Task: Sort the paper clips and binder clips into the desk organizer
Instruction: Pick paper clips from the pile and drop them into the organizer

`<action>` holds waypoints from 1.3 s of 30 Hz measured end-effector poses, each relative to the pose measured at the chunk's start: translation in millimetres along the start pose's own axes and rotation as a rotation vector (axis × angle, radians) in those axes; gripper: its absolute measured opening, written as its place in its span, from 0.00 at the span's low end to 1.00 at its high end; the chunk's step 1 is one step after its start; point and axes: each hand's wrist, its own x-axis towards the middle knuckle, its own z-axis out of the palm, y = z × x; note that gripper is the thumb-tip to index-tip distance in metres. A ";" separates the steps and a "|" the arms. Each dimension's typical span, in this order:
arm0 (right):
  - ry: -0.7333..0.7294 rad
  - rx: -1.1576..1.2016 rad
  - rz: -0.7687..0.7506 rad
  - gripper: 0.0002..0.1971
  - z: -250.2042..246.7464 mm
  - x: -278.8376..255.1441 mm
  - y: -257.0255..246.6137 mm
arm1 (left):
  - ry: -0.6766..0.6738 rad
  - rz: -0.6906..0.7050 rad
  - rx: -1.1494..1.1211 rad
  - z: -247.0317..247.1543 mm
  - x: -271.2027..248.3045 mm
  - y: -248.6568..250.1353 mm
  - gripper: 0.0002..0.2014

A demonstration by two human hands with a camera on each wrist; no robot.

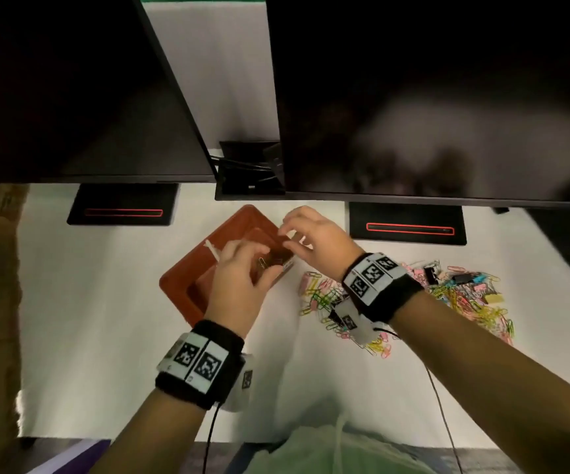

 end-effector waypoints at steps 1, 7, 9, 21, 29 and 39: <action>0.052 0.000 0.033 0.07 -5.2 -10.3 7.6 | -0.017 0.053 -0.012 2.8 -7.2 2.2 0.15; -0.305 -0.285 0.333 0.26 -6.8 -47.3 58.9 | -0.397 0.024 0.071 63.3 -31.3 -17.3 0.30; -0.406 -0.360 0.316 0.30 0.4 -44.2 61.1 | -0.479 -0.030 0.156 82.6 -27.8 -25.9 0.37; -0.519 -0.506 0.219 0.17 17.8 -43.3 62.6 | -0.351 0.164 0.113 110.9 -6.3 -54.4 0.20; -0.595 -0.406 0.333 0.10 10.5 -46.8 74.8 | -0.349 -0.014 0.055 107.4 -4.2 -47.3 0.14; -0.499 -0.382 0.304 0.09 3.9 -60.9 77.1 | -0.422 -0.043 0.273 116.0 -4.1 -44.7 0.09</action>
